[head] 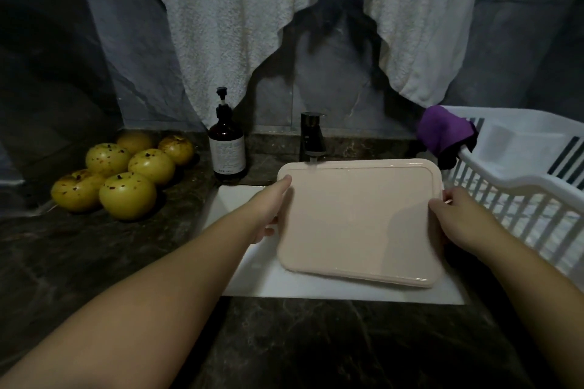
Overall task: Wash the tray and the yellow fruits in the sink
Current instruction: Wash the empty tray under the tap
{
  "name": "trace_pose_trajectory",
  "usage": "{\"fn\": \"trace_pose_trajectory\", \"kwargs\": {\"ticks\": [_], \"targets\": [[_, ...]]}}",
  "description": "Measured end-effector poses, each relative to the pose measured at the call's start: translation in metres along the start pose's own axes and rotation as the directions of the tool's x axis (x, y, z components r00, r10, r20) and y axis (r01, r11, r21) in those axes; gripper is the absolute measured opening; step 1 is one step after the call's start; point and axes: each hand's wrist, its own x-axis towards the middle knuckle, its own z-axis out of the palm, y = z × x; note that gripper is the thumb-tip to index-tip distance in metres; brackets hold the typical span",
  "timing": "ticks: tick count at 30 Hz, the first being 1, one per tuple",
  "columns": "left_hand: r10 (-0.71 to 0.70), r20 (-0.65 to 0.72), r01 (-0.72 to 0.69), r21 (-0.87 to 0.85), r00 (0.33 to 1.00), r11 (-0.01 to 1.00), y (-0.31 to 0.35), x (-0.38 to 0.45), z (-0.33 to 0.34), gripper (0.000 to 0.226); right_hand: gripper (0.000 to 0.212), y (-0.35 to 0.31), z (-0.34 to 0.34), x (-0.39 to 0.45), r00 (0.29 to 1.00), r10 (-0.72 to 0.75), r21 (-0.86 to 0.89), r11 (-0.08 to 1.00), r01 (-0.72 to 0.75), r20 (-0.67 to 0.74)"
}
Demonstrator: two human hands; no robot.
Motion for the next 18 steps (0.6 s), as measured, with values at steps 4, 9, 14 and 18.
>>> {"fn": "trace_pose_trajectory", "kwargs": {"ticks": [4,9,14,18], "targets": [[0.022,0.012,-0.022,0.003,1.0,1.0,0.001,0.001,0.005,0.074,0.019,0.006,0.005,-0.006,0.998,-0.006,0.024,1.0,0.007,-0.064],[0.05,0.059,-0.051,0.026,0.997,0.998,0.002,0.003,0.01,0.067,0.031,0.013,0.008,-0.018,0.987,0.024,0.087,0.996,-0.01,-0.156],[0.071,0.072,-0.074,0.041,0.995,0.996,0.0,0.002,0.016,0.061,0.02,0.018,0.013,-0.038,0.969,0.004,0.137,0.99,0.031,-0.248],[0.085,0.067,-0.088,0.028,0.994,0.996,-0.003,0.0,0.013,0.056,0.023,0.02,0.013,-0.048,0.973,0.01,0.138,0.99,0.022,-0.23]]}}
